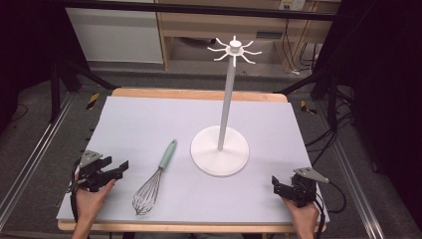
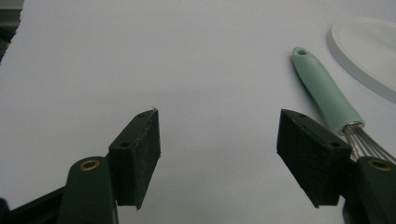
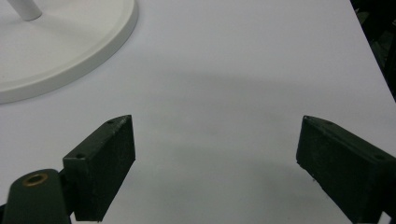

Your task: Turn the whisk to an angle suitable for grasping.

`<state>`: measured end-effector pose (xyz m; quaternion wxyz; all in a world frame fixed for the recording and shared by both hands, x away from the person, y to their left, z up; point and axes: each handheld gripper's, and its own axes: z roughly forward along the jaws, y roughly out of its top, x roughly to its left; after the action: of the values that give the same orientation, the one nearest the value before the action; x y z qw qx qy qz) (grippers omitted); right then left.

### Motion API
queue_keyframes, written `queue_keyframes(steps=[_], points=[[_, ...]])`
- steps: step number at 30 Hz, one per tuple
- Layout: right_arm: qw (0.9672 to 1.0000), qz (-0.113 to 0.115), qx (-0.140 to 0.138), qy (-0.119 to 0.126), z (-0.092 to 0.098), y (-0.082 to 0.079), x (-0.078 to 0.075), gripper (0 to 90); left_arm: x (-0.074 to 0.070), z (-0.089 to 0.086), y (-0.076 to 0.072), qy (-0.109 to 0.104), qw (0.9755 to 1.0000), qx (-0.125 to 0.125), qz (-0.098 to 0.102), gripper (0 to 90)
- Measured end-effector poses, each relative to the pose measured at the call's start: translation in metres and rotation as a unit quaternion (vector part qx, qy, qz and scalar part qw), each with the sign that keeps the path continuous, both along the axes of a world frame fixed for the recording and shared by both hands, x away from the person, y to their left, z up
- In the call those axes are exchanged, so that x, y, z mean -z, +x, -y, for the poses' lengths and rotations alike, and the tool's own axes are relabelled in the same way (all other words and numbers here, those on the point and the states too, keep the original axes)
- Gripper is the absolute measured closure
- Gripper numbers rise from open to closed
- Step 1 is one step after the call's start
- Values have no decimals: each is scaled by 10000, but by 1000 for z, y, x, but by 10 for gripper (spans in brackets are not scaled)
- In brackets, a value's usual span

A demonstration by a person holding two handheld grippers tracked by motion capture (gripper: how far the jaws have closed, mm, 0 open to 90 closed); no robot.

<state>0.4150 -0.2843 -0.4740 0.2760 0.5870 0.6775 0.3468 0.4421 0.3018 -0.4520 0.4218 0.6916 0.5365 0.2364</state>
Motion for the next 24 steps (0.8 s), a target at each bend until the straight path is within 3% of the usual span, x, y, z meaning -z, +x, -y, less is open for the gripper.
queue_keyframes(steps=[24], points=[[9999,84,-15,-138,-4,-4,-4,117,-27,38,-4,94,9979,624,119,297]])
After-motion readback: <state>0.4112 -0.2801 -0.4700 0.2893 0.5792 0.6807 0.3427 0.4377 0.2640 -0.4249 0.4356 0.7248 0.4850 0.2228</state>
